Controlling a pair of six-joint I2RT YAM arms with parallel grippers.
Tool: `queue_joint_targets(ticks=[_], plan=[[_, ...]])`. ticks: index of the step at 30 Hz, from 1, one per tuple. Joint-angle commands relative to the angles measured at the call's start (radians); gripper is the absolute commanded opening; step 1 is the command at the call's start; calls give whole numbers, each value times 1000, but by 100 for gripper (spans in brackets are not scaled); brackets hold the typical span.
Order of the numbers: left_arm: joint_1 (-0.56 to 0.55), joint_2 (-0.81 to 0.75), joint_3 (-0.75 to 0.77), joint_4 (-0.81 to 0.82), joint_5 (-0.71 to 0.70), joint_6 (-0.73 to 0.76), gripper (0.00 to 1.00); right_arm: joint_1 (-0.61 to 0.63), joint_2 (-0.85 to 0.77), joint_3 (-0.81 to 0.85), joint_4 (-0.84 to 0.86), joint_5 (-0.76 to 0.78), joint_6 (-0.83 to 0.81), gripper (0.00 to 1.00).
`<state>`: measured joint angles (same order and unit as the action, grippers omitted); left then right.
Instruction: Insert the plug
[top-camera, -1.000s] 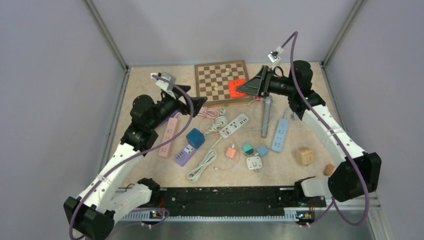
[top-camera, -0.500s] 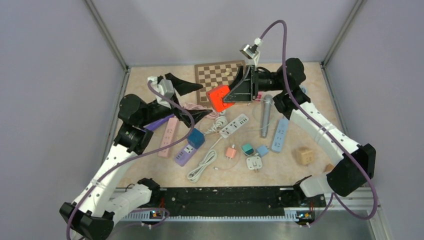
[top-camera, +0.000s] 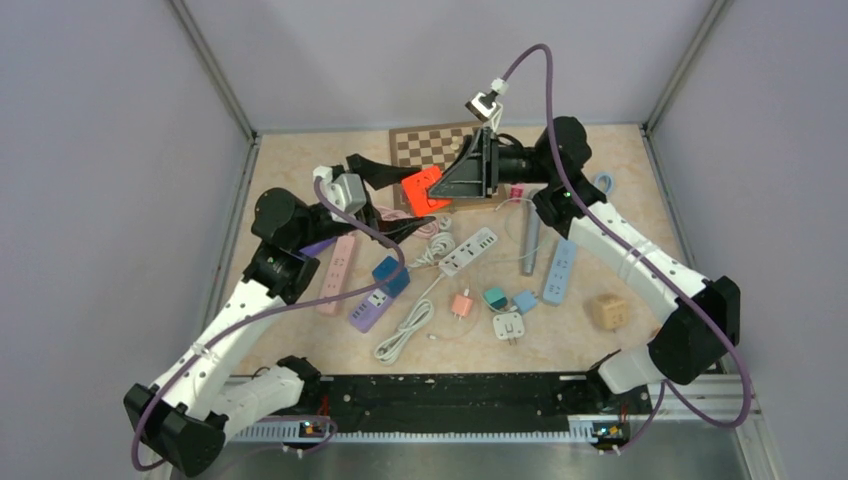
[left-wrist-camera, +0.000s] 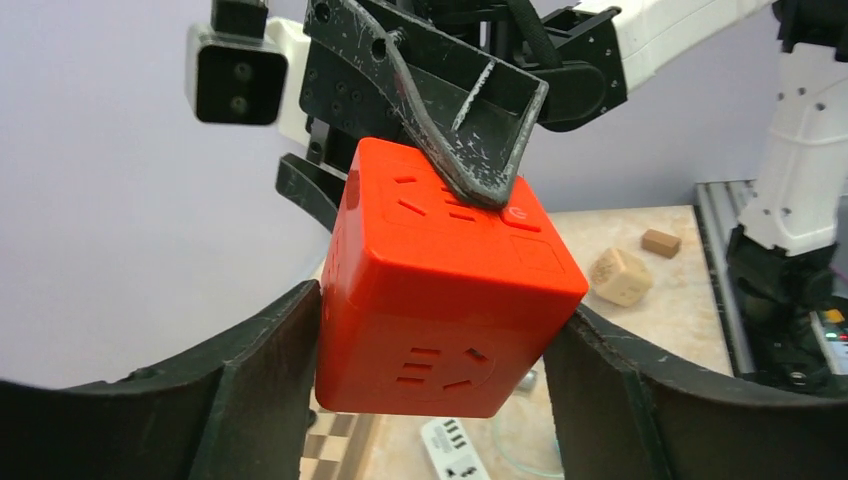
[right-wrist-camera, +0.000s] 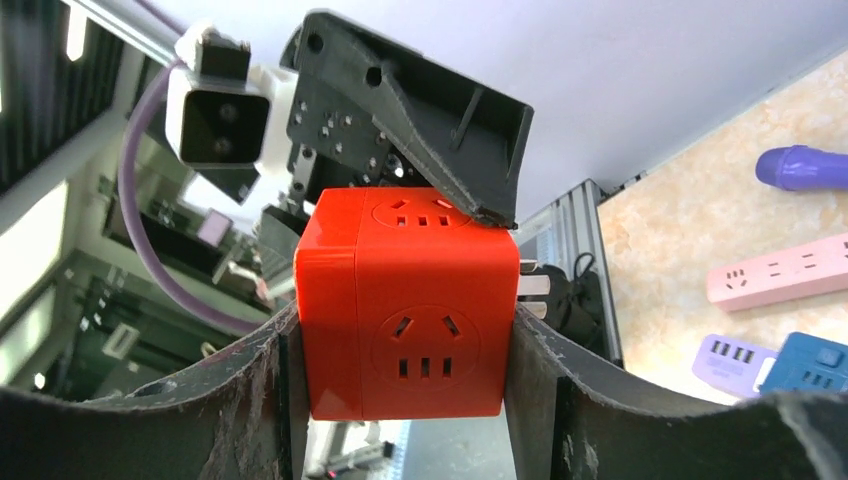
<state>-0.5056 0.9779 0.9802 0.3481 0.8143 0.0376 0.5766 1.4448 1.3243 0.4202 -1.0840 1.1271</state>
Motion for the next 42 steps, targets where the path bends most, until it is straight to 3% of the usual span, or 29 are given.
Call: queue_joint_targets(ticks=[1,8,10,12,14,18,23,27,30,34,39,42], plan=[[-18,21,-13,89,-9,-17,62,22,6,-13,85,65,57,16],[-18,27,-6,91,41,-34,21,23,16,-19,-20,78,34,21],[-18,31,4,75,58,-27,0,22,16,-17,-75,86,0,36],[-17,33,11,49,73,-17,0,21,14,-12,-139,105,-45,63],[-17,36,23,13,100,4,0,10,6,-6,-205,135,-102,78],[-17,49,95,-176,195,87,0,-55,-42,-13,-292,165,-194,94],[-16,70,164,-390,268,163,0,-125,-86,54,-449,156,-369,96],[-14,75,167,-405,293,155,0,-126,-98,150,-695,225,-595,96],[-5,94,198,-414,343,102,0,-127,-145,151,-728,228,-808,96],[21,108,220,-418,400,10,0,-126,-184,181,-702,196,-982,95],[65,124,232,-364,475,-130,0,-125,-303,20,-375,81,-1112,95],[78,151,238,-308,570,-233,0,-125,-309,23,-336,-14,-1195,96]])
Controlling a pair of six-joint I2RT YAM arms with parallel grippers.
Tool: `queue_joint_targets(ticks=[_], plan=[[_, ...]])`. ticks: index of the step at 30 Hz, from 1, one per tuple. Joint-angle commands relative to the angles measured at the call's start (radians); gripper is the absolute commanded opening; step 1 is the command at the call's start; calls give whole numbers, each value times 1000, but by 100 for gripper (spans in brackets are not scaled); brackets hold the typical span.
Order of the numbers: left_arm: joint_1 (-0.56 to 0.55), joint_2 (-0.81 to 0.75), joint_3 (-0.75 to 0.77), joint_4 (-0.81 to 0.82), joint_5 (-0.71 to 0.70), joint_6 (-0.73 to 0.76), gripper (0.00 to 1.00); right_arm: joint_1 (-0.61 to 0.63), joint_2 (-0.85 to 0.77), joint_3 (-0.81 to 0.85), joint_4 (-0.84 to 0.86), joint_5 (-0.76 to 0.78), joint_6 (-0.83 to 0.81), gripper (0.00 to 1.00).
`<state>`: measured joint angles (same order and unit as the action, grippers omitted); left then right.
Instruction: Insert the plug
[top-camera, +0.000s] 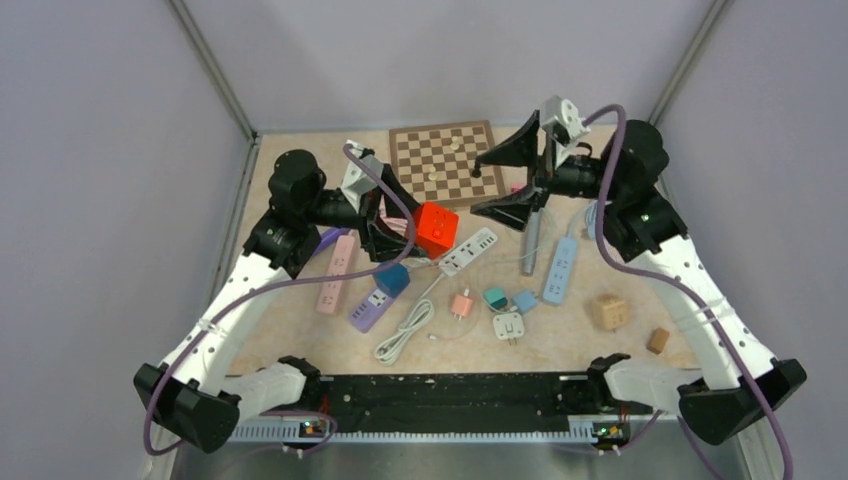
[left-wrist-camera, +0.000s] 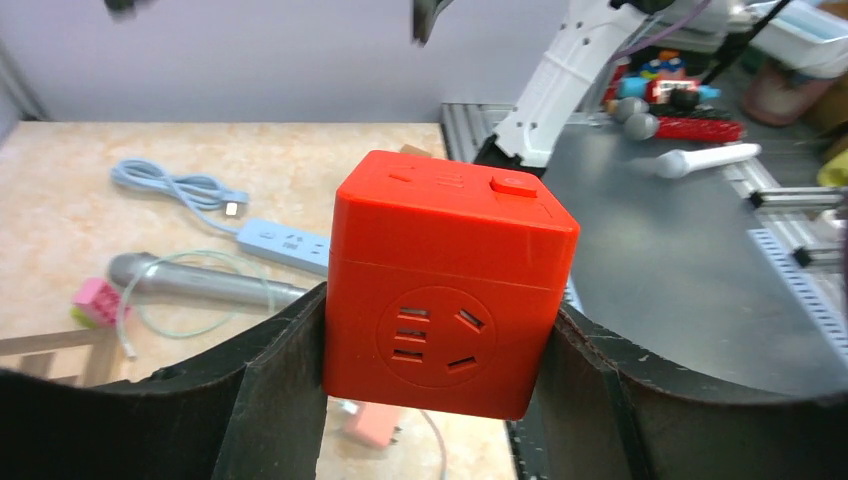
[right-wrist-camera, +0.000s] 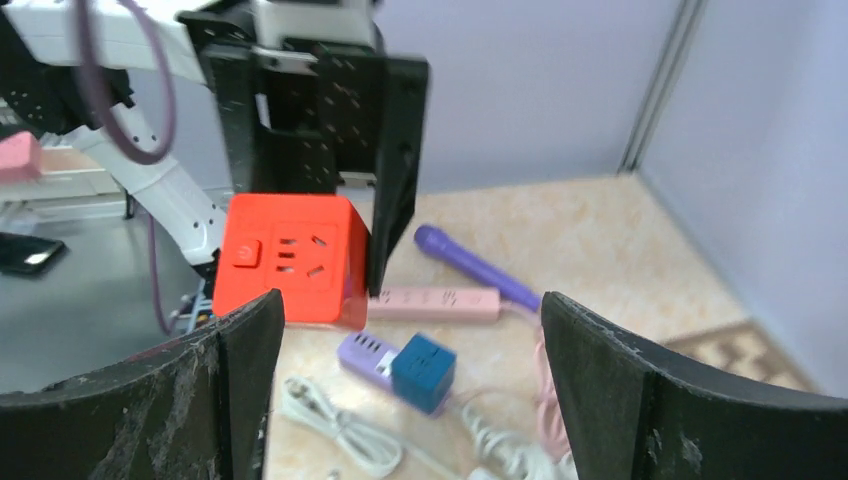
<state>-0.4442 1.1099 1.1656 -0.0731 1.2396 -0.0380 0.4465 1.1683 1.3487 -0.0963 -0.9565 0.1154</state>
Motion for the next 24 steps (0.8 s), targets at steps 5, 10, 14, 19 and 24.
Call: queue_joint_targets(ticks=[5,10,14,19,24], plan=[[16,37,63,107,292,-230,0,27,56,103,127,-322,-257,95],[15,22,69,80,330,-235,0,80,101,178,-52,-344,-427,96],[13,25,74,34,324,-235,0,140,109,223,-213,-315,-587,97],[13,36,69,11,314,-240,0,190,129,237,-328,-326,-673,98],[12,74,66,3,340,-285,0,270,165,243,-451,-251,-786,98]])
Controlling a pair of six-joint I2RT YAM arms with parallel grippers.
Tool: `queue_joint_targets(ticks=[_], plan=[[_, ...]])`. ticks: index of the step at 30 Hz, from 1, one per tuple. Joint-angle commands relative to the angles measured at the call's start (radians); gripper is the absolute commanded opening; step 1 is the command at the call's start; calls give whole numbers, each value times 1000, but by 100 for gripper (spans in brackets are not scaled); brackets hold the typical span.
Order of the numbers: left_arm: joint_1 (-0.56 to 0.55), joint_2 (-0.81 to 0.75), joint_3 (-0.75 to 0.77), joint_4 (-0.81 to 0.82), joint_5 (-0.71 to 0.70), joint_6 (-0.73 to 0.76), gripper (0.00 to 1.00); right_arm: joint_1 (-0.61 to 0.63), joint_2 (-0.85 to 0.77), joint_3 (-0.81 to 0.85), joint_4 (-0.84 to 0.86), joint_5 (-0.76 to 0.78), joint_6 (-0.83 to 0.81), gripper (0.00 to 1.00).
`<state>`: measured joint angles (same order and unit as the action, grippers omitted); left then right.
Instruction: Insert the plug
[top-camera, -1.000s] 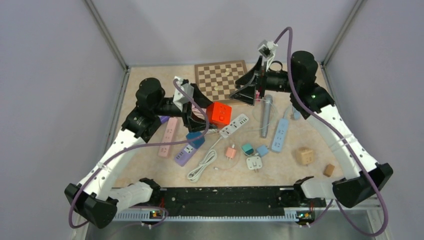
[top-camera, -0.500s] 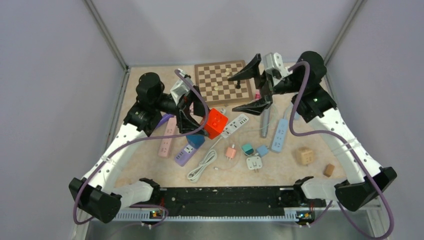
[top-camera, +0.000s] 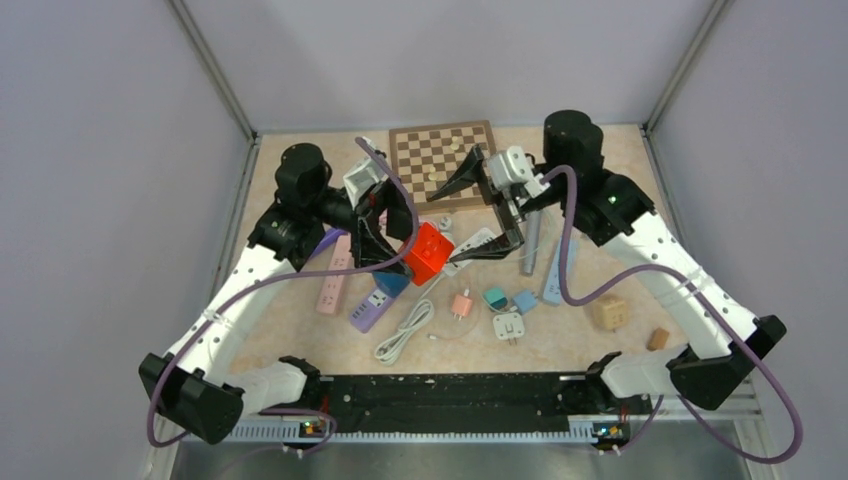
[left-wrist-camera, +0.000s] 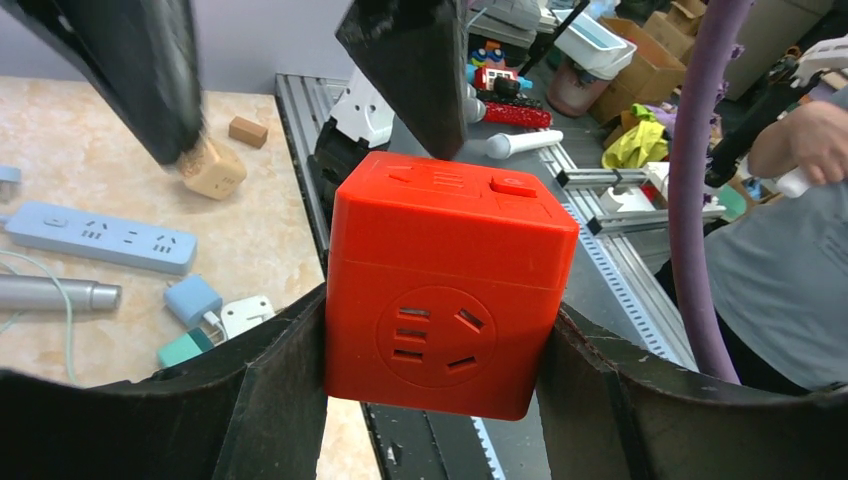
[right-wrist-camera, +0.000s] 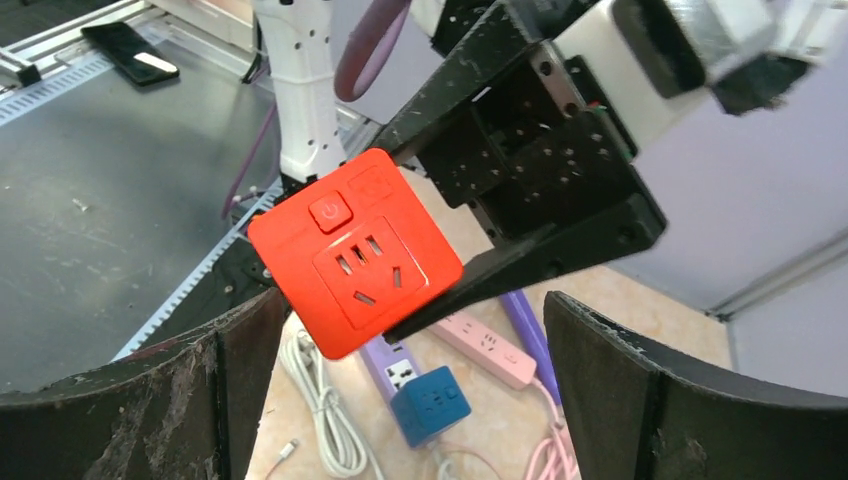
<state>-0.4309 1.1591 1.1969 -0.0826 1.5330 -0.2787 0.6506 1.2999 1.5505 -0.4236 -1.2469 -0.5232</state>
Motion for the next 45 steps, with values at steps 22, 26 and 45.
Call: queue_joint_targets(ticks=[22,26,45], plan=[[-17,27,-39,25,101,-90,0,192,75,43,-256,203,-303,63],[-16,27,-39,29,96,-89,0,194,78,43,-256,201,-294,39],[195,-152,-66,-111,-612,218,99,83,-70,-156,-220,511,-85,0]])
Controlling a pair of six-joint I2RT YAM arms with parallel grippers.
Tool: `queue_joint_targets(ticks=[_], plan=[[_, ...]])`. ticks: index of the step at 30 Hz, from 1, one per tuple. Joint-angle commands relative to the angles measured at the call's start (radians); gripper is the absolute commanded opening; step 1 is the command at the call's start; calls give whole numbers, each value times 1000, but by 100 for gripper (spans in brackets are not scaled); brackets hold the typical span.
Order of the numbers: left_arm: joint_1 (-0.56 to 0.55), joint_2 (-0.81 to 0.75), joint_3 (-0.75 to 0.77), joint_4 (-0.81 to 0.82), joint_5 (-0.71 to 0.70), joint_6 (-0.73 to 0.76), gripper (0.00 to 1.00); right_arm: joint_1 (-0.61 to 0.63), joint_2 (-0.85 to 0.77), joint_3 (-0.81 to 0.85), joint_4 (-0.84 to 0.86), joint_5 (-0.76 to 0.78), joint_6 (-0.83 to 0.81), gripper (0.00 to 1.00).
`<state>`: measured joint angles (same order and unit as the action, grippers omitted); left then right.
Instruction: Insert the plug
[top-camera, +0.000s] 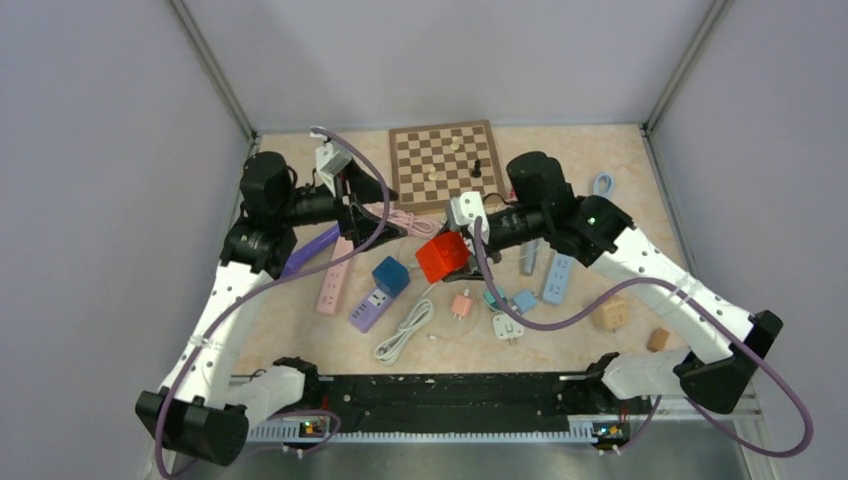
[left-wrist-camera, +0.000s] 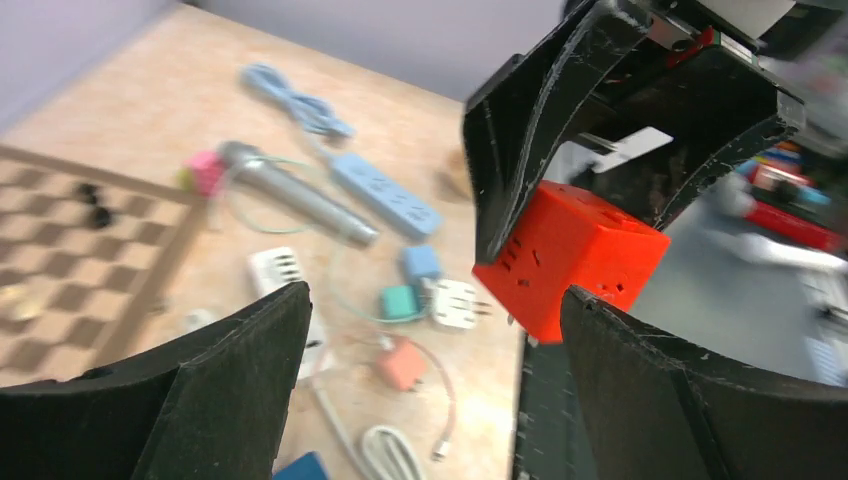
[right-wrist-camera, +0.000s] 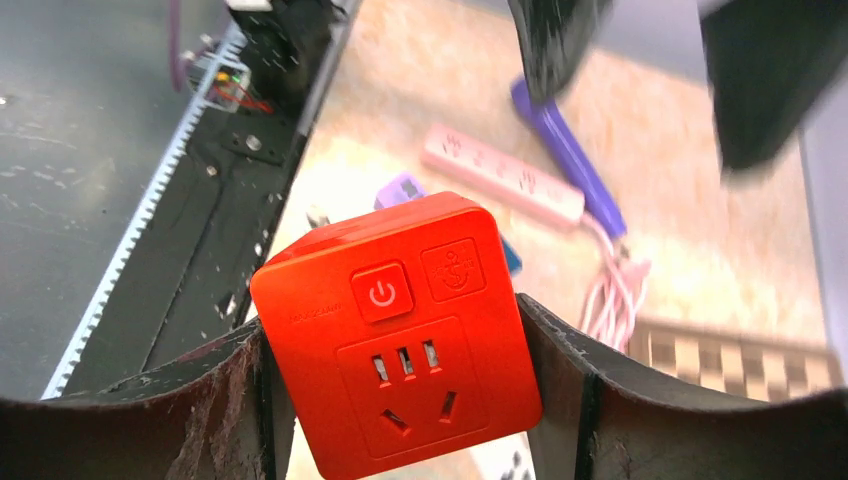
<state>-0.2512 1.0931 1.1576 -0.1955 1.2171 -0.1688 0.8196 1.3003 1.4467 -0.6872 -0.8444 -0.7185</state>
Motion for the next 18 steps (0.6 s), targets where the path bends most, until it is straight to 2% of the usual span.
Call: queue_joint_targets(ticks=[1,4,7,15,18], plan=[[15,-108,-49,30,-361,104,99,-126,-77,-74,43,138,129,0],[15,-145,-98,98,-499,68,99,-266,-70,-133,61,281,186,0],[14,-143,-119,127,-545,25,99,-398,-34,-166,55,374,211,0],[13,-126,-122,56,-584,41,99,-644,-15,-346,65,433,14,0],[13,-135,-134,43,-598,59,99,-752,1,-368,24,388,-30,0]])
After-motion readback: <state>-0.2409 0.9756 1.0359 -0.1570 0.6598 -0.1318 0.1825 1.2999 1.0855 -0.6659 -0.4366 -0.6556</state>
